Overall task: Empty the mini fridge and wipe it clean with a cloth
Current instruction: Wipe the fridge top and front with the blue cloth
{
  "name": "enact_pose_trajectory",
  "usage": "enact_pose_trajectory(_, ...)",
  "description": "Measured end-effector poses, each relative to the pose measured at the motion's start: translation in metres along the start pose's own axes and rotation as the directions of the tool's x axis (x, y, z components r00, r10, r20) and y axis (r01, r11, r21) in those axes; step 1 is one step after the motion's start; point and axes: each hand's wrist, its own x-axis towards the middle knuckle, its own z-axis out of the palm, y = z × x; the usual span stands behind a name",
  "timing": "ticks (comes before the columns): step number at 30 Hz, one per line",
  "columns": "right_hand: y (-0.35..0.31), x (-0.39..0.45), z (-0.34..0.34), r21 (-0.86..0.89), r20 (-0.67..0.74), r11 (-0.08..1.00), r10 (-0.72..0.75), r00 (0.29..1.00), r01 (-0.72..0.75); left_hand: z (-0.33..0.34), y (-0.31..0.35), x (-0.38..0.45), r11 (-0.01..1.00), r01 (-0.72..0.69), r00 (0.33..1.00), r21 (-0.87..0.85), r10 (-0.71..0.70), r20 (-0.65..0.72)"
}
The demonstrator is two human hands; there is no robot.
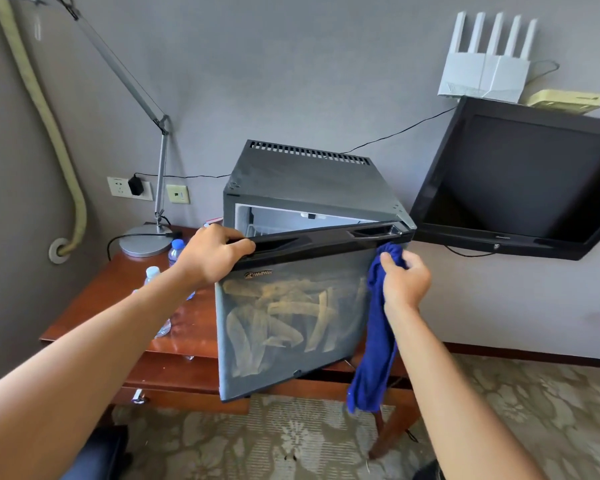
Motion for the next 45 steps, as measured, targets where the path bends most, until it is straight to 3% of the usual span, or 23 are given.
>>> enact_pose_trajectory(3,-0.004,-0.062,0.019,-0.075,0.058,0.987,-0.141,0.988,0.145,0.000,0.001,-0.001,1.000,0.003,1.000,0.002,-0.003,-0.006)
enact_pose_trajectory(6,-0.016,-0.132,0.042,-0.023,0.119,0.963,-0.262,0.958,0.267,0.000,0.001,-0.001,1.000,0.002,1.000,0.007,-0.002,-0.005)
enact_pose_trajectory(9,-0.025,-0.184,0.062,0.048,0.204,0.958,-0.286,0.936,0.282,-0.001,0.003,-0.002,1.000,-0.001,1.000,-0.007,0.001,-0.011)
enact_pose_trajectory(12,-0.028,-0.209,0.073,0.113,0.198,0.942,-0.334,0.922,0.317,-0.002,0.002,-0.002,1.000,-0.004,1.000,-0.028,0.004,-0.008)
enact_pose_trajectory(15,-0.027,-0.229,0.079,0.130,0.263,0.824,-0.564,0.782,0.551,-0.002,0.003,-0.001,1.000,-0.005,1.000,-0.029,0.005,0.001)
enact_pose_trajectory(19,-0.022,-0.239,0.089,0.072,0.341,0.726,-0.663,0.667,0.684,-0.005,0.002,0.004,0.999,0.023,1.000,-0.036,-0.022,0.021)
enact_pose_trajectory(22,-0.013,-0.221,0.083,0.061,0.417,0.535,-0.781,0.466,0.842,-0.005,0.002,0.003,0.999,0.024,0.999,-0.047,-0.023,0.023)
enact_pose_trajectory(23,-0.013,-0.214,0.079,0.058,0.426,0.506,-0.792,0.437,0.861,-0.004,0.002,0.002,0.998,0.014,1.000,-0.054,-0.012,0.026)
enact_pose_trajectory(25,-0.018,-0.202,0.071,0.028,0.377,0.571,-0.766,0.521,0.820,-0.004,0.002,0.001,0.999,0.007,0.999,-0.054,-0.005,0.032)
enact_pose_trajectory(28,-0.027,-0.176,0.063,-0.038,0.190,0.774,-0.616,0.765,0.632,-0.006,0.002,0.002,0.998,0.017,1.000,-0.056,-0.016,0.027)
enact_pose_trajectory(31,-0.027,-0.159,0.056,-0.005,0.140,0.868,-0.491,0.860,0.496,-0.005,0.002,0.001,0.997,0.030,0.999,-0.065,-0.028,0.035)
enact_pose_trajectory(33,-0.024,-0.169,0.058,0.032,0.177,0.835,-0.545,0.819,0.549,-0.005,0.002,0.000,0.997,0.035,0.999,-0.072,-0.032,0.033)
enact_pose_trajectory(36,-0.019,-0.196,0.068,0.069,0.249,0.725,-0.677,0.692,0.685,-0.006,0.004,-0.002,0.995,0.032,0.999,-0.092,-0.029,0.032)
enact_pose_trajectory(43,-0.009,-0.217,0.083,0.084,0.301,0.609,-0.770,0.563,0.789,-0.003,0.003,0.001,0.997,0.020,1.000,-0.072,-0.019,0.024)
enact_pose_trajectory(45,-0.004,-0.220,0.088,0.065,0.286,0.598,-0.778,0.560,0.798,-0.003,0.004,0.001,0.997,0.026,0.999,-0.066,-0.024,0.029)
